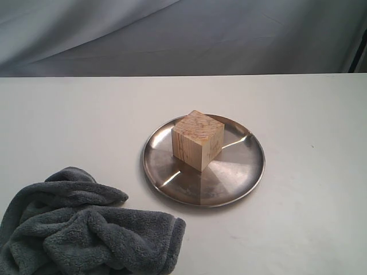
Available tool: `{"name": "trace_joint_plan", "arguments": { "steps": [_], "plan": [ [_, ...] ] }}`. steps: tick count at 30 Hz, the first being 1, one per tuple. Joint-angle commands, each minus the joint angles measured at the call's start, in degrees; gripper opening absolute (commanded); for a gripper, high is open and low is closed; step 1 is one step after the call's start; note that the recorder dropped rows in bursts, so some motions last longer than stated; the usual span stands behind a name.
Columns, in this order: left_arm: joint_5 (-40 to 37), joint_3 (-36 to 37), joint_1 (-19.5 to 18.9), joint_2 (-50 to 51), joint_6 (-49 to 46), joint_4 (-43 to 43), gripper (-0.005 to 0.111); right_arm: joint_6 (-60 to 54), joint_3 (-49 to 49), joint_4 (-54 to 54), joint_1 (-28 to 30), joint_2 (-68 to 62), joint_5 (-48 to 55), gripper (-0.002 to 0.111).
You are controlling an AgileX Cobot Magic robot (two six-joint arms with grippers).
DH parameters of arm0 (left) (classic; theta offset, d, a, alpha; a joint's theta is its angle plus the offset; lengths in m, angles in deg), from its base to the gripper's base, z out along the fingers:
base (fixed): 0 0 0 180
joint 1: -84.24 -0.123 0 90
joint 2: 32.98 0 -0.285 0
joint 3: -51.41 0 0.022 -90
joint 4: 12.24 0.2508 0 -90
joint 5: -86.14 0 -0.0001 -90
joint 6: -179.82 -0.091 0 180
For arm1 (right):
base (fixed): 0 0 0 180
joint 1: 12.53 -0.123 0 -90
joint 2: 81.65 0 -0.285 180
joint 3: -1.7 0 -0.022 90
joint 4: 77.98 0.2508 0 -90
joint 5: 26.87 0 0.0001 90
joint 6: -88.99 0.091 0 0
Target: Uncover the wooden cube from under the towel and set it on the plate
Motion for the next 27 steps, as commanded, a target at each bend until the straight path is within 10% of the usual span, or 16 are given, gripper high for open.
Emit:
{"name": "trace_joint_plan", "arguments": {
  "steps": [1, 27],
  "plan": [
    [-0.34, 0.23, -0.09, -0.23, -2.59, 0.38, 0.0, -0.08, 0.19, 0.28, -0.08, 0.19, -0.73, 0.0],
    [-0.21, 0.23, -0.09, -0.23, -5.74, 0.38, 0.0, -0.08, 0.19, 0.28, -0.08, 0.19, -0.73, 0.0]
  ]
}}
